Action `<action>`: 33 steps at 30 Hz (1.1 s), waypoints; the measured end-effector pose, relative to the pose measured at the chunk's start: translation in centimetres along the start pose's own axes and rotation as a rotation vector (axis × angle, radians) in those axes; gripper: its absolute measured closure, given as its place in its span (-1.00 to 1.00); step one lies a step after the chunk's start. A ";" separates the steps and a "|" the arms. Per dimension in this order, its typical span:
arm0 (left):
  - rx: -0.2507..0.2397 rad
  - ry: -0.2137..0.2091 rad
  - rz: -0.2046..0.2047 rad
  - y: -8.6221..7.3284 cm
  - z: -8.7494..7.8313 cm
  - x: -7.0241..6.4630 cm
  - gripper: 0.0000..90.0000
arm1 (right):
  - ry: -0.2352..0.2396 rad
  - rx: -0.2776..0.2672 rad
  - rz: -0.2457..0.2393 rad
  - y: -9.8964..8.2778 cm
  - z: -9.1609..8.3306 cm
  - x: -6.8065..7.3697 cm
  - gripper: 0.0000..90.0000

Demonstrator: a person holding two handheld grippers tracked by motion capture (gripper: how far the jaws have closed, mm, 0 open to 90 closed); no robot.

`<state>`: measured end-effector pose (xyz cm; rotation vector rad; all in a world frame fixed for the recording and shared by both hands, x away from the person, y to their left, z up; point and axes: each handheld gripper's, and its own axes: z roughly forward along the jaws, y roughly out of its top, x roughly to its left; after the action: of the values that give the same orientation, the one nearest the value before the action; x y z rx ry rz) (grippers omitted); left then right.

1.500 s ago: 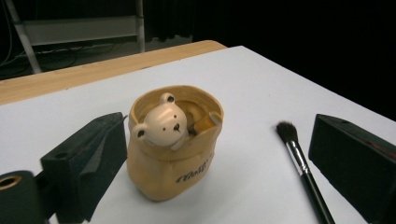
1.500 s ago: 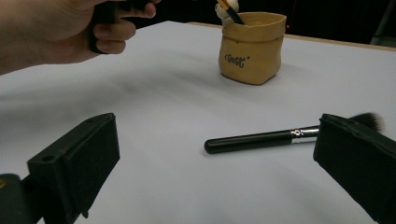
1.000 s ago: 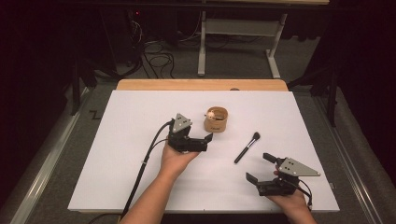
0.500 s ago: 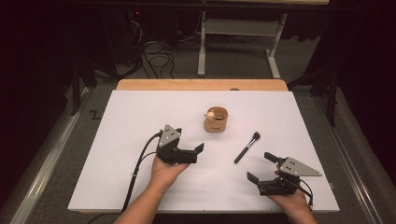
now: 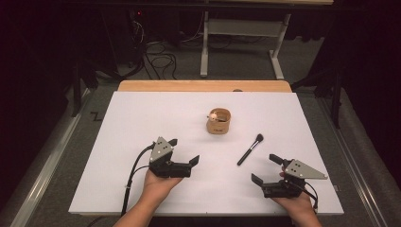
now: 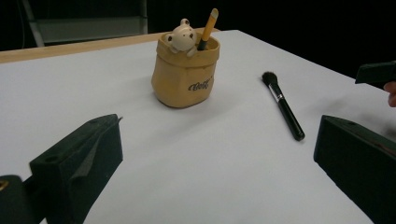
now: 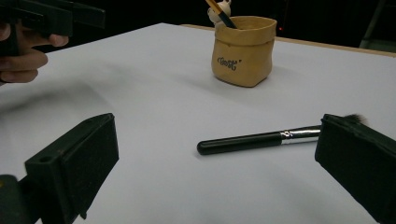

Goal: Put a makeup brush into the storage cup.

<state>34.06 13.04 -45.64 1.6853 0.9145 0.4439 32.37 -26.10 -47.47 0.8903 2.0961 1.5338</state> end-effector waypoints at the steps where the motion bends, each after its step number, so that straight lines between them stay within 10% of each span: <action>1: 0.000 0.004 0.003 -0.1 -0.3 0.1 -0.95 | 0.000 0.000 -0.004 0.0 0.0 0.0 -0.99; 16: -0.015 0.094 -0.010 -2.5 -5.5 2.9 -0.93 | -0.041 -0.013 0.011 0.1 -0.8 -0.7 -0.99; 33: 0.000 0.117 0.037 -4.1 -5.8 3.5 -0.92 | -0.211 0.007 0.051 0.2 -2.6 -3.2 -0.99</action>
<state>30.86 19.78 -48.23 1.6921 0.9698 0.5726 33.09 -30.12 -46.66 1.0660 1.9433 1.3916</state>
